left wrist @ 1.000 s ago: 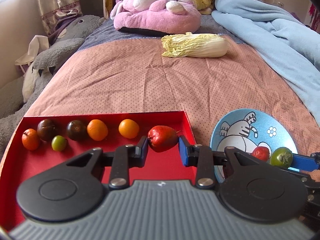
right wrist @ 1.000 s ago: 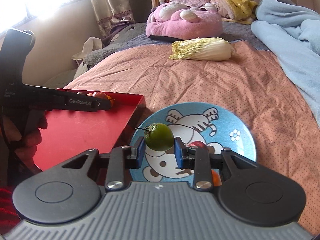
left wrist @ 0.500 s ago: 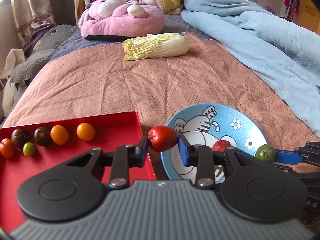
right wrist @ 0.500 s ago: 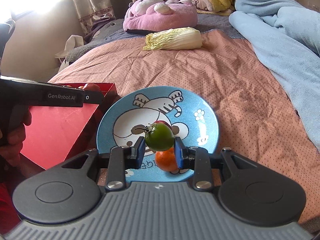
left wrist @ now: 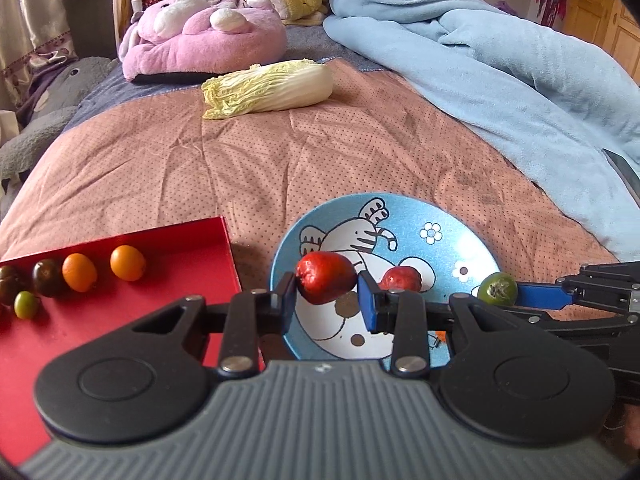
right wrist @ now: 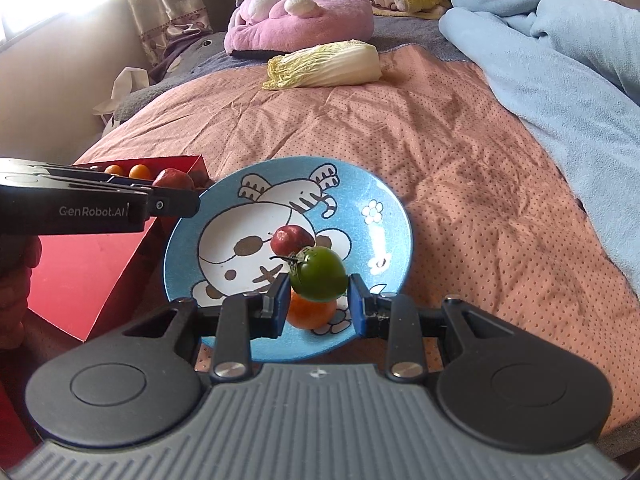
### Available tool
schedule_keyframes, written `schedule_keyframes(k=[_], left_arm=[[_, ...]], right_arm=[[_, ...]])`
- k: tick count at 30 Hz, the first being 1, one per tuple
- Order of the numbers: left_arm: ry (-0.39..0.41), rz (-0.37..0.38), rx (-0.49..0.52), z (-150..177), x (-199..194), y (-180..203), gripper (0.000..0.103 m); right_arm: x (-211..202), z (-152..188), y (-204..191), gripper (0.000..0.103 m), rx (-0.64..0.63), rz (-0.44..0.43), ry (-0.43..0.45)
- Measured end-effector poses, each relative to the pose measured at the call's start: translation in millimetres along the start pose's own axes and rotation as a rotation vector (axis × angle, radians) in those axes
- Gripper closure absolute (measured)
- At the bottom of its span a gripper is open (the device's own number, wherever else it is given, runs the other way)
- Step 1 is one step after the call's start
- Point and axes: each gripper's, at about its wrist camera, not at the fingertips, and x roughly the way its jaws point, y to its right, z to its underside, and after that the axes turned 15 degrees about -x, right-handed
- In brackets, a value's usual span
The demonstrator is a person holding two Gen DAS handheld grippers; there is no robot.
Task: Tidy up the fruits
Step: 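Carry the red and green tomatoes in both grippers over the blue plate, then lower both tomatoes onto the blue plate and open both grippers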
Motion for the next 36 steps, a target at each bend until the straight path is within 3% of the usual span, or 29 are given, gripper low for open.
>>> schedule_keyframes(k=[5,10,36], left_arm=[[-0.021,0.042,0.054,8,5,12,0.067],[-0.055,0.027,0.117,19,16,19,0.067],[-0.109,0.052,0.147,26,31,21,0.066]], right_arm=[[6,-7,-1,0.067,0.004,-0.001,0.015],[17,-18,-2,0.067,0.005,-0.003,0.022],[42,-39,-2,0.067,-0.018,0.006,0.01]])
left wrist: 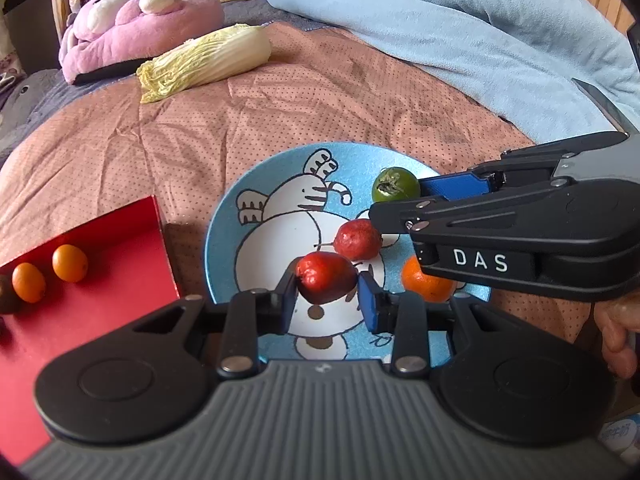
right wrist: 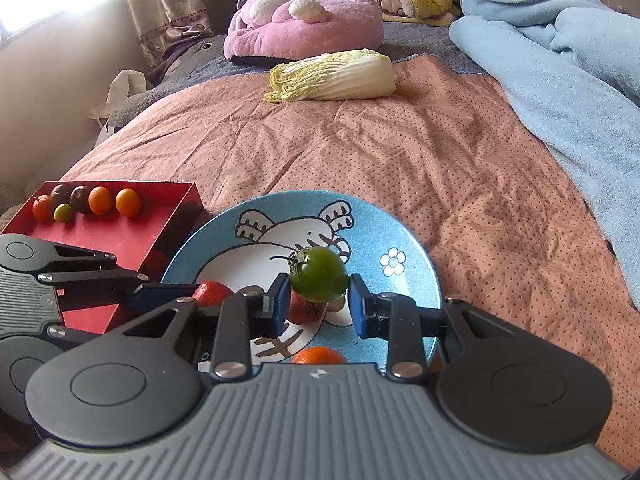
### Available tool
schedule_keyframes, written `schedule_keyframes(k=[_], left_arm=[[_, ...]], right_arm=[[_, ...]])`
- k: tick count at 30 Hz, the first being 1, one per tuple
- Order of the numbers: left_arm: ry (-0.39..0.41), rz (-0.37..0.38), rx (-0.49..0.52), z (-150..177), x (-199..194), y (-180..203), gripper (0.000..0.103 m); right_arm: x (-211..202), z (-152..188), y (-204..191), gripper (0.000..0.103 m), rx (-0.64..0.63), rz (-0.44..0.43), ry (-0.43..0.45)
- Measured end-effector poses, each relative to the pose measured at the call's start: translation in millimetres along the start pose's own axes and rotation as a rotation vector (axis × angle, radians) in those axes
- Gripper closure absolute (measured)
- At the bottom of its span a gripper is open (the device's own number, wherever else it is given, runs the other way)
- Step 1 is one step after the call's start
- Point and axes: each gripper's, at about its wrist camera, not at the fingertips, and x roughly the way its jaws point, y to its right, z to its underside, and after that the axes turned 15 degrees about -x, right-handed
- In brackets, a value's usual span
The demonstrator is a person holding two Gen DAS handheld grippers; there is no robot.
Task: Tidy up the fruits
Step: 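Lower both tomatoes onto the blue plate and open both grippers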
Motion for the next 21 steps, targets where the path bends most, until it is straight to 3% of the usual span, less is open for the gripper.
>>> schedule_keyframes(k=[11,14,17,19,20,21], left_arm=[[-0.023,0.022,0.051,6,0,8,0.066],[-0.013,0.021,0.05,5,-1,6,0.051],[0.003,0.03,0.047,4,-5,7,0.046],[0.0,0.035,0.042,4,-5,7,0.046],[-0.001,0.037,0.043,4,-5,7,0.046],[0.0,0.036,0.045,4,-6,7,0.046]], right_arm=[[17,-5,-3,0.067,-0.01,0.0,-0.023],[21,-6,-4,0.067,-0.014,0.002,-0.033],[24,-6,-5,0.066,-0.016,0.006,-0.037],[23,-7,-5,0.064,-0.01,0.011,-0.033],[22,-7,-4,0.056,-0.007,0.015,-0.029],[21,-8,-4,0.042,-0.004,0.019,-0.023]])
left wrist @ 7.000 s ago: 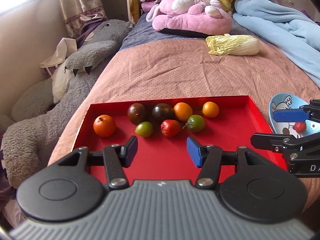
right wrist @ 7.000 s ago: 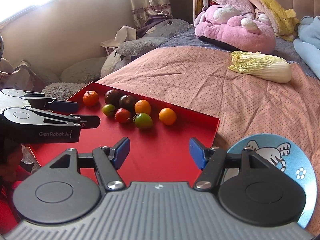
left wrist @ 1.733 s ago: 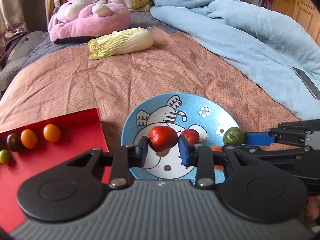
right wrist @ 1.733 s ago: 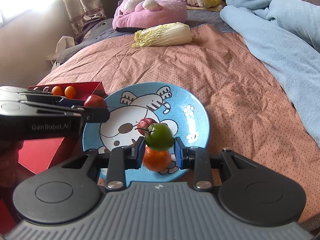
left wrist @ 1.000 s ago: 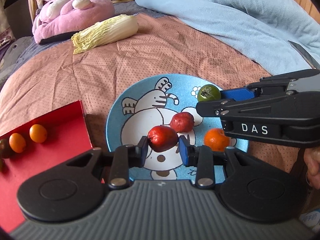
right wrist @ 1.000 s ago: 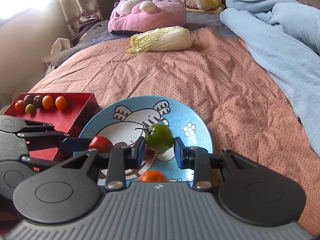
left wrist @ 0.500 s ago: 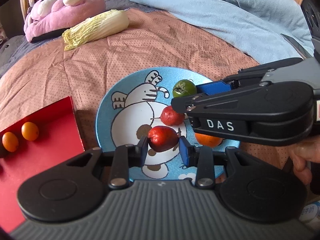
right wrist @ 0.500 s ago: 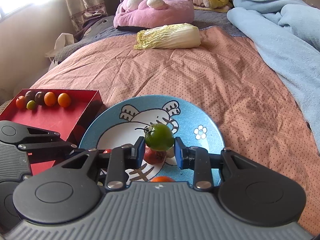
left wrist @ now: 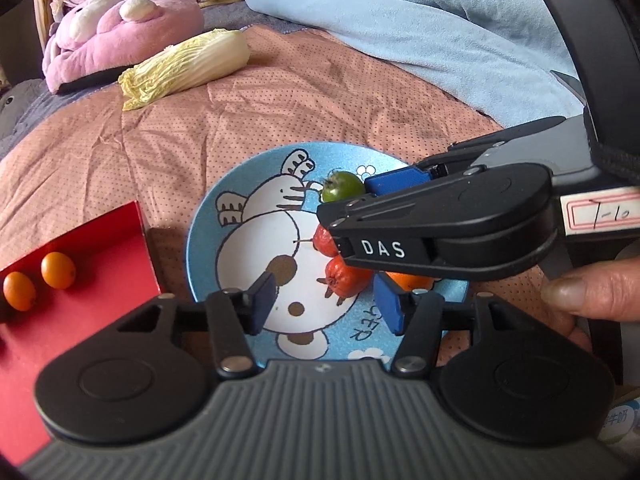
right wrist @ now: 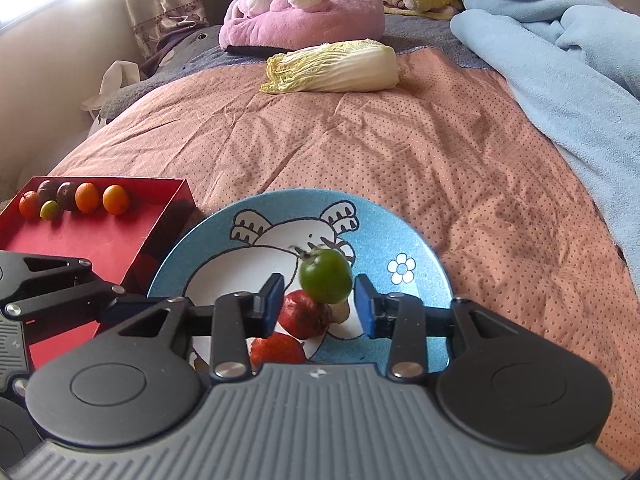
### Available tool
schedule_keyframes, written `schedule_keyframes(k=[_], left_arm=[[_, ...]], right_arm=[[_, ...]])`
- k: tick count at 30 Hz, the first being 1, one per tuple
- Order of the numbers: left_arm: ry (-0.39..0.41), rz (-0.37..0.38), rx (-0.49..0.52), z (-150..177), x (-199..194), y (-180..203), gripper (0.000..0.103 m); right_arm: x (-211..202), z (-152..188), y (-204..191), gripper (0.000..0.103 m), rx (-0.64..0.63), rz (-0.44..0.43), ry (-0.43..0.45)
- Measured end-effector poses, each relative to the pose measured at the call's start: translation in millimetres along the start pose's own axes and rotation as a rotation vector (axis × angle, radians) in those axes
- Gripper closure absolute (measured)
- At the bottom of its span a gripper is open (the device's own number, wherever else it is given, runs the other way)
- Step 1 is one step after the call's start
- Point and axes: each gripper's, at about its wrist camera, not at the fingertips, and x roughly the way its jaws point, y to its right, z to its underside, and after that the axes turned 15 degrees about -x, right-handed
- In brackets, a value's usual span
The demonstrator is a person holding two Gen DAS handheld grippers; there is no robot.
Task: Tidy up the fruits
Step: 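Lower both tomatoes onto the blue plate and open both grippers, then move both open grippers back over the red tray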
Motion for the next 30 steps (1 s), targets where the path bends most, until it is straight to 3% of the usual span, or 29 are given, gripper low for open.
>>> schedule_keyframes(k=[2,3,30], left_arm=[[0.007,-0.001,0.002,0,-2,0,0.046],[0.01,0.001,0.0,0,-3,0,0.046],[0.115,-0.062,-0.094,-2,-51,-31,0.046]], right_arm=[[-6,-1,1,0.026,0.009,0.001,0.026],[-9,-2,1,0.025,0.008,0.006,0.036],[-56,-6,-21,0.025,-0.02,-0.001,0.081]])
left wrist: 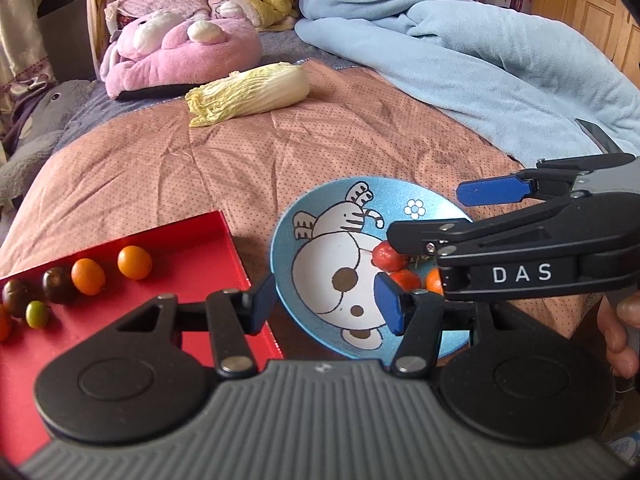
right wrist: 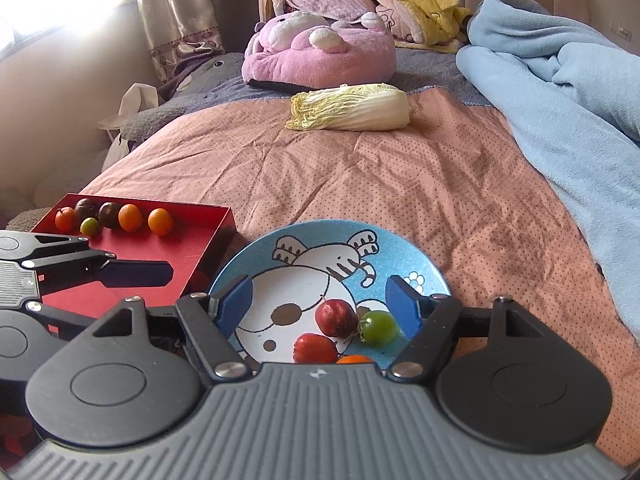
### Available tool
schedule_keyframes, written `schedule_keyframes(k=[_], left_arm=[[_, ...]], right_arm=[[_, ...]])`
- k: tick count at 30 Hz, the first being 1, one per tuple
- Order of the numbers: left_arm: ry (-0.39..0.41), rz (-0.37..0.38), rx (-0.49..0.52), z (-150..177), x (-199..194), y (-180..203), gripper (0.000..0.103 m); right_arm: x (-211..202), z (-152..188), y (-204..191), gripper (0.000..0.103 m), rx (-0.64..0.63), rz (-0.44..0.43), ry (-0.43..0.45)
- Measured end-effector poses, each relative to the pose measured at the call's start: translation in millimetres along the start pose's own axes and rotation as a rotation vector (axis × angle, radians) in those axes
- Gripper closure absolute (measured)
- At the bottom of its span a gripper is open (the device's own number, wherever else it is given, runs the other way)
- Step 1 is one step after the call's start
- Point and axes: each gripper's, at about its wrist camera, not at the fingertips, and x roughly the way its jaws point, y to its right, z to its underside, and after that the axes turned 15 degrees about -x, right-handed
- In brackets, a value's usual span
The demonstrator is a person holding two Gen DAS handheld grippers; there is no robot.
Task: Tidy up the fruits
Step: 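Move both open grippers back over the red tray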
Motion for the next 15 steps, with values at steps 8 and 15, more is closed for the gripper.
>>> schedule_keyframes(k=[8,15], left_arm=[[0.015,-0.048,-0.025,-2,-5,-9,0.046],[0.015,-0.126,-0.081,-5,-7,-26,0.046]], right_arm=[[-13,-5,-8,0.025,-0.014,-0.008,0.023],[-23,-21,-16,0.025,-0.019,-0.012,0.066]])
